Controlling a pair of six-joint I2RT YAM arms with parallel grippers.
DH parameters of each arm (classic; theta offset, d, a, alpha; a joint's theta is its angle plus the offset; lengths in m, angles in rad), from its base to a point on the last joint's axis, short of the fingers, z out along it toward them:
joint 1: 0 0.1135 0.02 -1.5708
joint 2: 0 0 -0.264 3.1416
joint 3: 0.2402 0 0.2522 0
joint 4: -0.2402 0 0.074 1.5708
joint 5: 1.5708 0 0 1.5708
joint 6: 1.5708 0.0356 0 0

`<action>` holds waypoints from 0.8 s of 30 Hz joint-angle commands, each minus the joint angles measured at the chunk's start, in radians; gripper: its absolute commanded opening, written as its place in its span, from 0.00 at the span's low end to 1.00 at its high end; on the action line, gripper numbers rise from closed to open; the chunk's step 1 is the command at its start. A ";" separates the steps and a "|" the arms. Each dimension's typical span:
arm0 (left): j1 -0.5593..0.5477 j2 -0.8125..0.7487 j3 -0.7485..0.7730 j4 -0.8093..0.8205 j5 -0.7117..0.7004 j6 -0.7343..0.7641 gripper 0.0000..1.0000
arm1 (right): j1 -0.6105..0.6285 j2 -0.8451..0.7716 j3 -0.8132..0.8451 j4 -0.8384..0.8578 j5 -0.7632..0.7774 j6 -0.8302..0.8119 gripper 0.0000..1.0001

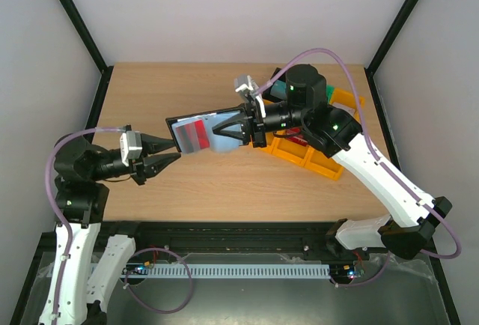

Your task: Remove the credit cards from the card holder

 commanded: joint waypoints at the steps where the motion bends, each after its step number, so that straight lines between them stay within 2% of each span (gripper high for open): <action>1: -0.010 -0.009 -0.002 0.105 -0.026 -0.054 0.30 | -0.001 -0.021 0.036 0.030 0.002 0.012 0.02; 10: -0.014 -0.012 -0.018 0.154 -0.069 -0.122 0.32 | -0.001 -0.012 0.033 0.054 -0.005 0.034 0.02; 11: -0.014 -0.011 -0.017 0.152 -0.062 -0.120 0.35 | -0.002 -0.012 0.033 0.052 -0.003 0.032 0.02; 13: -0.014 -0.010 -0.013 0.113 0.001 -0.073 0.47 | -0.003 -0.016 0.035 0.036 0.010 0.013 0.02; 14: -0.014 -0.010 -0.009 0.069 0.020 -0.034 0.49 | -0.002 -0.021 0.035 0.030 0.022 0.006 0.02; 15: -0.015 -0.014 -0.009 0.056 0.013 -0.020 0.47 | -0.002 -0.023 0.034 0.027 0.032 0.003 0.02; 17: -0.016 -0.018 -0.010 0.078 -0.049 -0.046 0.34 | -0.001 -0.025 0.034 0.031 0.024 0.010 0.02; 18: -0.016 -0.017 -0.010 0.099 -0.079 -0.074 0.32 | -0.002 -0.024 0.032 0.035 0.018 0.016 0.02; 24: -0.016 -0.008 -0.030 0.151 -0.112 -0.125 0.30 | -0.001 -0.017 0.035 0.048 0.012 0.034 0.02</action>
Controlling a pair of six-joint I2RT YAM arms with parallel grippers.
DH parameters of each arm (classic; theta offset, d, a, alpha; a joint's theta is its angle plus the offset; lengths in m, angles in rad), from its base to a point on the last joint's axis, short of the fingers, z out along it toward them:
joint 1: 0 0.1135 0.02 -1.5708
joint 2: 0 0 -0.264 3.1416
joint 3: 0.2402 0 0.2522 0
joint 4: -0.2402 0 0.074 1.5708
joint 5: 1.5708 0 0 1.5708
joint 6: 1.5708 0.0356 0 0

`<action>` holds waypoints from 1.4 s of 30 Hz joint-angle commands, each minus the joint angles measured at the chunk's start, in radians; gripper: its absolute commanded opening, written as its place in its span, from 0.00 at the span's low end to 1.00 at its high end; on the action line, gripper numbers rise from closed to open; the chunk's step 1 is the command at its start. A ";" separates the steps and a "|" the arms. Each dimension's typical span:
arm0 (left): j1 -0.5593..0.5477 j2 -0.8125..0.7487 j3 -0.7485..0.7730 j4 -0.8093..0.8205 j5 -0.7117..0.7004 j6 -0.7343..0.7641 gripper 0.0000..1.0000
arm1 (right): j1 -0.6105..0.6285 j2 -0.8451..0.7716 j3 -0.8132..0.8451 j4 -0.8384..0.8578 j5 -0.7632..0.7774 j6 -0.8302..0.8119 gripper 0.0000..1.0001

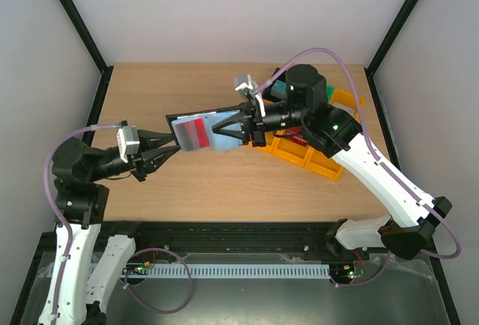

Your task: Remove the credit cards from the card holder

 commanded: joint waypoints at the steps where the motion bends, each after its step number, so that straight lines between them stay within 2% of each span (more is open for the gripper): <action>1: -0.006 0.000 -0.025 0.051 -0.036 -0.036 0.30 | -0.001 -0.019 0.034 0.052 -0.005 0.017 0.02; 4: -0.005 0.001 -0.033 0.092 -0.040 -0.078 0.34 | 0.000 -0.018 0.034 0.058 -0.001 0.030 0.02; 21: -0.006 0.009 -0.045 0.118 -0.090 -0.128 0.35 | 0.015 -0.001 0.021 0.103 -0.034 0.074 0.02; 34: -0.006 0.003 -0.050 0.102 -0.076 -0.111 0.34 | 0.048 0.015 0.034 0.115 -0.060 0.076 0.02; 39: -0.007 0.001 -0.053 0.141 -0.031 -0.161 0.50 | 0.049 0.014 0.030 0.115 -0.009 0.078 0.02; 42: -0.012 0.000 -0.053 0.161 -0.029 -0.193 0.55 | 0.053 0.023 0.029 0.126 0.032 0.086 0.02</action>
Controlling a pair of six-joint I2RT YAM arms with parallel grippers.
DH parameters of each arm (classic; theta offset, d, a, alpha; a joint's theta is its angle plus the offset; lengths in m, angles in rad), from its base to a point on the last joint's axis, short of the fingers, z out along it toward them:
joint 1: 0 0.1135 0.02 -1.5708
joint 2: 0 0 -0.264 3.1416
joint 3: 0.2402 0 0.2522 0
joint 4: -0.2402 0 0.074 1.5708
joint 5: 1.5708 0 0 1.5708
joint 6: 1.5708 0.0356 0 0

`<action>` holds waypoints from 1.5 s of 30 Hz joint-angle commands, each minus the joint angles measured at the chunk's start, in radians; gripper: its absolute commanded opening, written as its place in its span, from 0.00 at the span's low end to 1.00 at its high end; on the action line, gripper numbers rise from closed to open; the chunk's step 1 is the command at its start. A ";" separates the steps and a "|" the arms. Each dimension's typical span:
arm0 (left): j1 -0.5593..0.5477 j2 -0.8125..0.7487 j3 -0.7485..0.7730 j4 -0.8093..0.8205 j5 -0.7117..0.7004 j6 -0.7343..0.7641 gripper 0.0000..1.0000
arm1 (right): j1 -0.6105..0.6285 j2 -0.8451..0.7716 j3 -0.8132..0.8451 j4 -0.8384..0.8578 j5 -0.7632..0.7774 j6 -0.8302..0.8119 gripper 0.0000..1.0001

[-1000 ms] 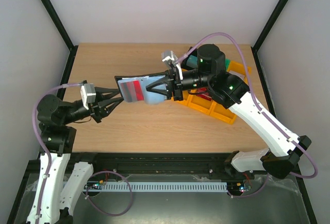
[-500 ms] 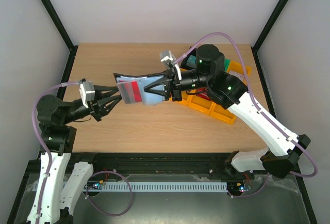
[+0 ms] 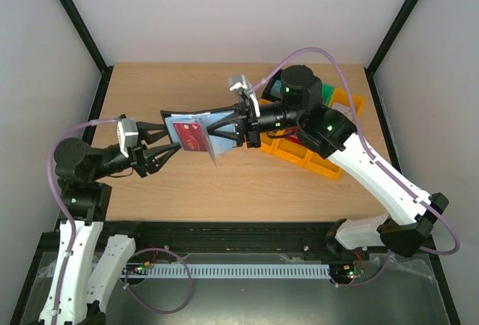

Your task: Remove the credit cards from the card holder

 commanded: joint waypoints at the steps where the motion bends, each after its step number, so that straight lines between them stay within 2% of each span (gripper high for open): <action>1: -0.010 -0.008 -0.007 0.063 0.023 -0.060 0.56 | 0.014 0.007 0.029 0.065 0.061 0.018 0.02; 7: -0.014 -0.012 -0.020 0.076 0.010 -0.100 0.60 | 0.026 0.024 0.026 0.087 0.135 0.029 0.02; 14: -0.012 -0.028 0.011 -0.024 0.026 -0.035 0.67 | 0.026 -0.014 -0.012 0.088 0.109 -0.019 0.02; 17: -0.012 -0.030 0.022 -0.047 0.057 -0.025 0.73 | 0.024 -0.023 -0.018 0.076 0.114 -0.028 0.02; 28: -0.013 -0.031 0.007 0.014 0.159 -0.084 0.80 | 0.023 -0.022 -0.024 0.062 0.067 -0.022 0.02; 31: -0.013 -0.032 0.009 0.027 0.127 -0.085 0.77 | 0.023 -0.019 -0.024 0.066 0.055 -0.019 0.02; 33: -0.014 -0.028 0.006 0.040 0.107 -0.085 0.69 | 0.023 -0.015 -0.023 0.071 0.047 -0.012 0.02; 36: -0.014 -0.022 0.001 0.043 0.082 -0.063 0.42 | 0.023 -0.012 -0.021 0.083 0.038 -0.003 0.02; 37: -0.013 -0.022 0.000 0.044 0.072 -0.058 0.35 | 0.023 -0.012 -0.019 0.087 0.036 -0.004 0.02; 38: -0.013 -0.022 0.000 0.045 0.065 -0.058 0.32 | 0.023 -0.013 -0.018 0.090 0.037 -0.004 0.02; 39: -0.013 -0.020 -0.002 0.047 0.065 -0.058 0.32 | 0.023 -0.014 -0.018 0.092 0.034 -0.004 0.02; 42: -0.012 -0.021 0.000 0.065 0.100 -0.079 0.44 | 0.023 -0.020 -0.018 0.074 0.026 -0.026 0.02; 45: -0.011 -0.024 0.025 0.041 0.133 -0.043 0.46 | 0.012 -0.028 -0.019 0.054 0.010 -0.052 0.02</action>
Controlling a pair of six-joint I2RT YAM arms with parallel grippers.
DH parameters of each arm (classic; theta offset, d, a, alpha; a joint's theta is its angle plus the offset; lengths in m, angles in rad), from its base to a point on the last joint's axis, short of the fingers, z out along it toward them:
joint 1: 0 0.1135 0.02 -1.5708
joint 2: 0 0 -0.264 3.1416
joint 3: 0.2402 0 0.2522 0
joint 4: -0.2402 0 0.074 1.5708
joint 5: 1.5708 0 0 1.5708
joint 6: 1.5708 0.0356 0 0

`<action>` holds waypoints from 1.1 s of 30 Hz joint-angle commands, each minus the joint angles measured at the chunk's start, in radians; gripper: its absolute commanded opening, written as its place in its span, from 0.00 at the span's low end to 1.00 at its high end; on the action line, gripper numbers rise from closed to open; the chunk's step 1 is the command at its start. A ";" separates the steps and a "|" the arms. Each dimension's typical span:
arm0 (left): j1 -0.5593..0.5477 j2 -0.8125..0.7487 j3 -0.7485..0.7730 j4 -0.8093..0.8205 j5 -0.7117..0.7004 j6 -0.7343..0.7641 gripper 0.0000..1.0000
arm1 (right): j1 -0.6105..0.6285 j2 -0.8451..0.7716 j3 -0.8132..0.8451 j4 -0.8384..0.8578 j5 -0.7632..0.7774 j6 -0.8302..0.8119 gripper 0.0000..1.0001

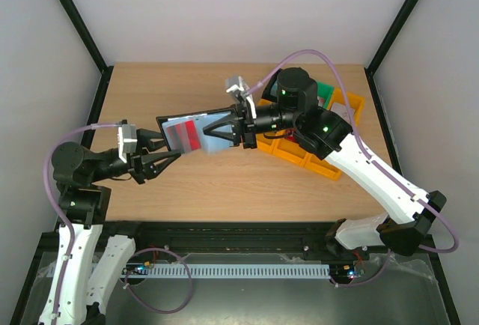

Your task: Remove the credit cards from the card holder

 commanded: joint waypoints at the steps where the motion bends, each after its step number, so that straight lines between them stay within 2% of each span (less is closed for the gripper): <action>1: 0.000 -0.002 0.041 -0.024 0.042 0.058 0.46 | -0.010 -0.039 0.001 0.019 -0.053 -0.028 0.02; 12: 0.026 0.006 0.036 -0.047 0.002 0.120 0.41 | -0.038 -0.067 -0.010 0.023 -0.136 0.010 0.02; 14: 0.024 0.003 0.030 -0.030 -0.002 0.118 0.41 | -0.037 -0.067 -0.027 0.063 -0.147 0.047 0.02; 18: 0.016 -0.008 0.033 -0.022 -0.052 0.113 0.38 | -0.036 -0.062 -0.083 0.247 -0.176 0.203 0.02; 33: 0.000 -0.010 -0.005 0.022 -0.090 0.099 0.38 | -0.003 -0.018 -0.068 0.293 -0.171 0.227 0.02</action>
